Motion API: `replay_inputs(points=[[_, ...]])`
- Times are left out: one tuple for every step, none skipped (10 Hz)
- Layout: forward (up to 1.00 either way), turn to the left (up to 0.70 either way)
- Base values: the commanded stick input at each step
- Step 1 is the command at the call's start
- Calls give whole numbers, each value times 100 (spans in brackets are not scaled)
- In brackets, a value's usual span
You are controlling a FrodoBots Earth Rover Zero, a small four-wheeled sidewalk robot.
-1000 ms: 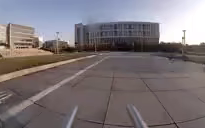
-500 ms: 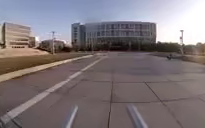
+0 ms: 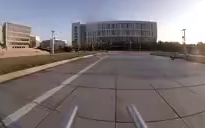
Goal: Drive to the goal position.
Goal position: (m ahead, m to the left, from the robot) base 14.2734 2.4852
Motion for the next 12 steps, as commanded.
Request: replay_inputs(points=[[70,0],[70,0],[70,0],[70,0],[70,-9],[70,-14],[70,-14],[70,-14],[70,-8],[70,-2],[70,0],[70,0]])
